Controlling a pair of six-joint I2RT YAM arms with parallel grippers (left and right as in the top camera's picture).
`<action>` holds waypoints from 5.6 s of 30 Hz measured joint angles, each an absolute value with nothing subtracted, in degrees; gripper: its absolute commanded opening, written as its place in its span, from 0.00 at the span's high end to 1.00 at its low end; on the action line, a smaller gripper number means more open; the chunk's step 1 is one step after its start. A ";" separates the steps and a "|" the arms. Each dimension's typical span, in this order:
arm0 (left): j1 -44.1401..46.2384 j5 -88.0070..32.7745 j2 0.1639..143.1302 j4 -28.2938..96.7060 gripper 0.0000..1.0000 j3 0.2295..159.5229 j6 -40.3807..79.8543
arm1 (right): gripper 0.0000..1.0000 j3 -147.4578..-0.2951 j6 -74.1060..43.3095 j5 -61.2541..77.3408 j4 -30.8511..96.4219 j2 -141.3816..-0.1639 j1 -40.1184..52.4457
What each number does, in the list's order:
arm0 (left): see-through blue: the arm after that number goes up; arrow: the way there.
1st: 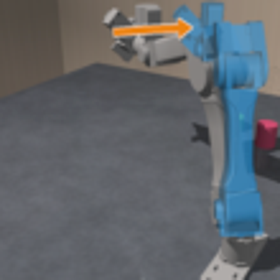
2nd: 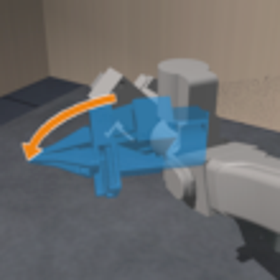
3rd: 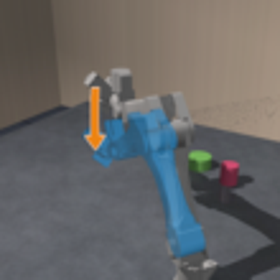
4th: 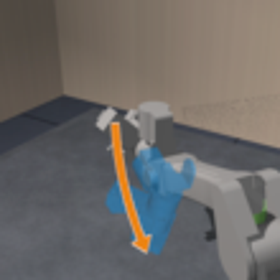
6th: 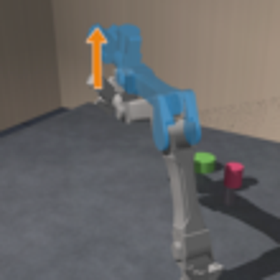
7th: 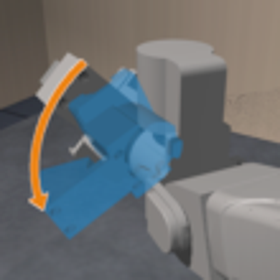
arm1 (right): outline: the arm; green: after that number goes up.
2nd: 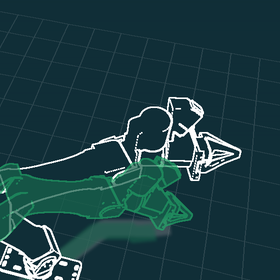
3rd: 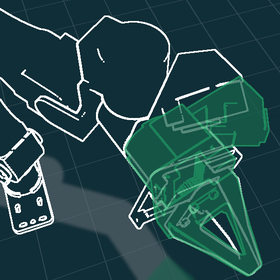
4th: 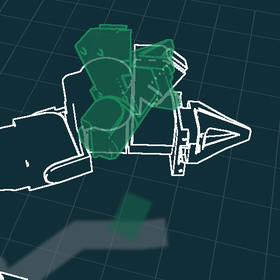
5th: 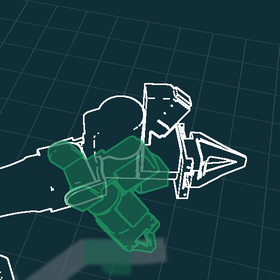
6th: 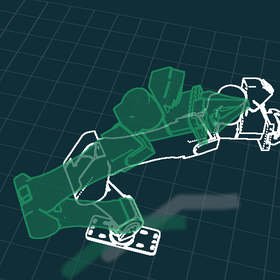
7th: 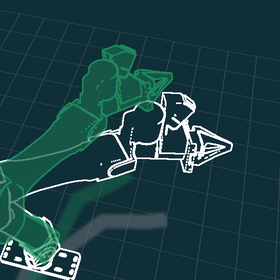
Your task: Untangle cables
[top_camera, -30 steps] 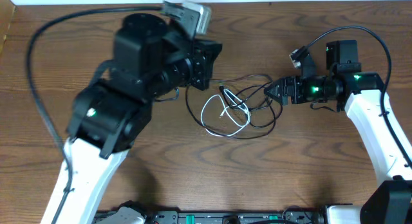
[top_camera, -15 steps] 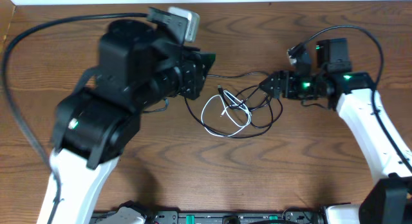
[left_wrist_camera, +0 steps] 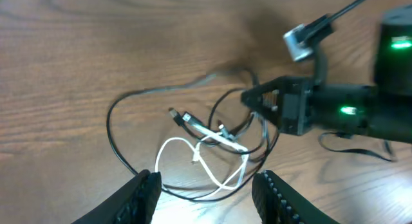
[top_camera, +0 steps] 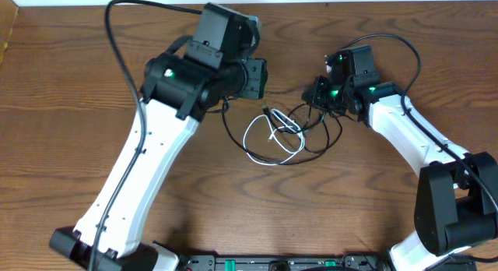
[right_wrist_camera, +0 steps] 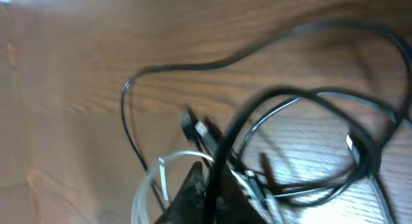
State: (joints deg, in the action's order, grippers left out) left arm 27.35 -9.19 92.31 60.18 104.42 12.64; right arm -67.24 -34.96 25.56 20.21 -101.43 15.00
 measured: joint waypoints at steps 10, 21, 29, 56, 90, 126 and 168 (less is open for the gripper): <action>27.38 -8.82 95.59 60.18 0.44 104.42 13.56 | 0.99 -70.76 -35.05 26.30 22.04 -87.85 14.79; 27.38 -8.64 95.59 60.01 0.39 104.42 13.74 | 0.99 -77.56 -35.33 22.92 27.31 -68.23 14.81; 27.38 -8.64 95.59 59.77 0.39 104.42 13.72 | 0.99 -81.19 -35.42 22.35 29.36 -71.81 12.29; 27.38 -8.67 97.82 60.01 0.39 104.42 13.74 | 0.99 -92.92 -14.37 -26.22 49.43 -87.18 15.14; 27.38 -8.67 97.82 59.75 0.39 102.72 13.72 | 0.99 -115.79 -13.98 -18.11 52.80 -68.20 4.89; 27.38 -8.64 97.82 58.04 0.39 102.72 13.72 | 0.86 -127.31 -15.22 11.88 42.46 -130.67 -30.74; 23.53 -10.61 97.82 62.22 0.38 102.72 13.41 | 0.02 -127.68 2.46 28.16 81.19 -112.22 -20.62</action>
State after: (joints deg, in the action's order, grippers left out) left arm 23.53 -10.61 97.82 62.22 102.72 13.41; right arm -127.68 2.46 28.16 81.19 -112.22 -20.62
